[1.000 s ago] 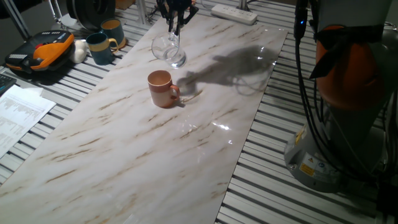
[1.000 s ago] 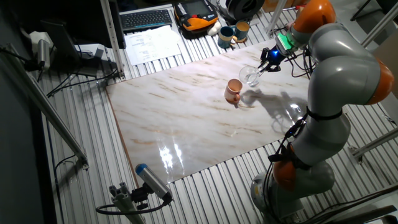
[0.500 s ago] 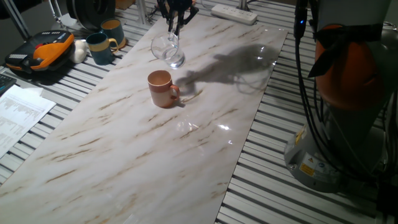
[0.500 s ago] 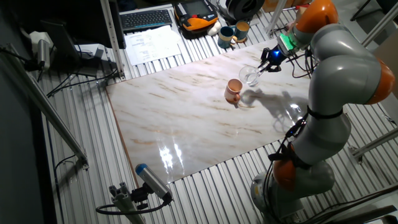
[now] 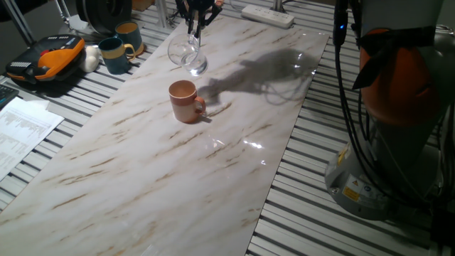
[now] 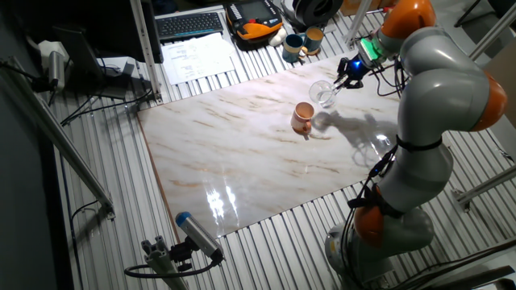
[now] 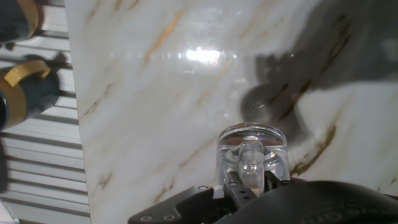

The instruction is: Pour the water from one cup into another empty cup

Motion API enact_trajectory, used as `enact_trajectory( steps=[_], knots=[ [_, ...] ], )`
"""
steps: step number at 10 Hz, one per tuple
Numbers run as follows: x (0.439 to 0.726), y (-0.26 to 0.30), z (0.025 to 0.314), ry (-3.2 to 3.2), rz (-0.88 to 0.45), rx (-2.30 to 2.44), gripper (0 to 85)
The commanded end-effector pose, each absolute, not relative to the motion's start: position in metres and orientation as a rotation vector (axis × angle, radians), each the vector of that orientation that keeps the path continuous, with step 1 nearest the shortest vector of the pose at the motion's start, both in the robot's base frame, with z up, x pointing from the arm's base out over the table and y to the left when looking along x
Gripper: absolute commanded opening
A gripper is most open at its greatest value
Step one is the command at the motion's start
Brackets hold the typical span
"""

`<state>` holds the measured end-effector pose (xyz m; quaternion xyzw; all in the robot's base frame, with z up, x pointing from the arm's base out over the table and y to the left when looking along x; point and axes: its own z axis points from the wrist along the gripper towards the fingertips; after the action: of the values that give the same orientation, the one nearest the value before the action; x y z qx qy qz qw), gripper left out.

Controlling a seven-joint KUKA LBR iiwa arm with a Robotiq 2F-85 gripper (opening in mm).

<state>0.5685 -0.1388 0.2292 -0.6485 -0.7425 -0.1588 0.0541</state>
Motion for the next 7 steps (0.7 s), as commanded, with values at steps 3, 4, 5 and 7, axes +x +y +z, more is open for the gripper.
enact_trajectory(
  steps=[3, 4, 5, 7],
  knots=[
    [0.5731, -0.1405, 0.2260, -2.254, -0.455, -1.992, 0.0],
    [0.5738, -0.1406, 0.2260, -2.256, -0.441, -1.997, 0.0],
    [0.5750, -0.1414, 0.2271, -2.258, -0.434, -1.998, 0.0],
    [0.5780, -0.1429, 0.2282, -2.265, -0.411, -1.997, 0.0]
  ],
)
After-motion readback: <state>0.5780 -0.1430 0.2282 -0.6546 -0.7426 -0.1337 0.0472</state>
